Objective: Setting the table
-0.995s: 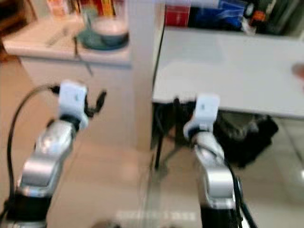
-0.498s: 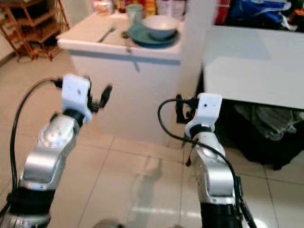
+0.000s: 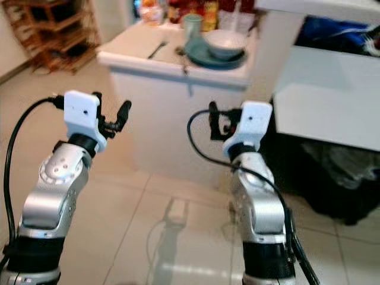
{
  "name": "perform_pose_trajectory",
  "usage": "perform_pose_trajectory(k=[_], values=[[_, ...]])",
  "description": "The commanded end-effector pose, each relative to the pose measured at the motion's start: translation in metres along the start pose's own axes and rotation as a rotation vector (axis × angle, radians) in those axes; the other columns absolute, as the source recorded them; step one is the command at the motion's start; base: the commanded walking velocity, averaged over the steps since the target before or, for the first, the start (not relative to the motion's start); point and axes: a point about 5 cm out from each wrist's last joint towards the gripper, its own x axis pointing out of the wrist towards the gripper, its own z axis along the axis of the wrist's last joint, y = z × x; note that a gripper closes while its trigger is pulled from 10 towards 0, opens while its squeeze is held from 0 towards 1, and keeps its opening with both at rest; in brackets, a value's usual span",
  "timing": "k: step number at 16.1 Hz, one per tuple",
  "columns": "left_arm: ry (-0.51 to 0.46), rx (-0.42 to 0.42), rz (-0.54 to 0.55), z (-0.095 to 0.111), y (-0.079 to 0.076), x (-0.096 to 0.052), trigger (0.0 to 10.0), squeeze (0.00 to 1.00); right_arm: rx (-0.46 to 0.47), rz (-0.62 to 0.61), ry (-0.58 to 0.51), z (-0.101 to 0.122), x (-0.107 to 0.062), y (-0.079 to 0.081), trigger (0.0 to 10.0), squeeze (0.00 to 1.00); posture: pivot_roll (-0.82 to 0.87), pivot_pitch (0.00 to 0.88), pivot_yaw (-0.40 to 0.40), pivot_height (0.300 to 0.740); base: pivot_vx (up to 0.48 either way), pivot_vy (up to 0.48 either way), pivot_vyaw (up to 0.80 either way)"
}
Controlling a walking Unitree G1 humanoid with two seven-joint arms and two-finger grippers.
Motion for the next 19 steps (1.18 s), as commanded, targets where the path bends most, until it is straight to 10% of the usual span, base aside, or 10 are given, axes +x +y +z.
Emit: perform_pose_trajectory(k=[1, 19], values=[[-0.018, 0.006, 0.010, 0.0030, 0.0008, -0.0006, 10.0, 0.00, -0.003, 0.017, -0.007, 0.0023, 0.0031, 0.0000, 10.0, 0.00, 0.15, 0.000, -0.014, 0.740, 0.480, 0.000, 0.00], [-0.012, 0.025, 0.007, 0.0009, 0.0040, 0.0031, 10.0, 0.00, 0.013, 0.031, 0.019, -0.0073, 0.0027, 0.0000, 10.0, 0.00, 0.15, 0.000, -0.002, 0.740, 0.373, 0.016, 0.00]])
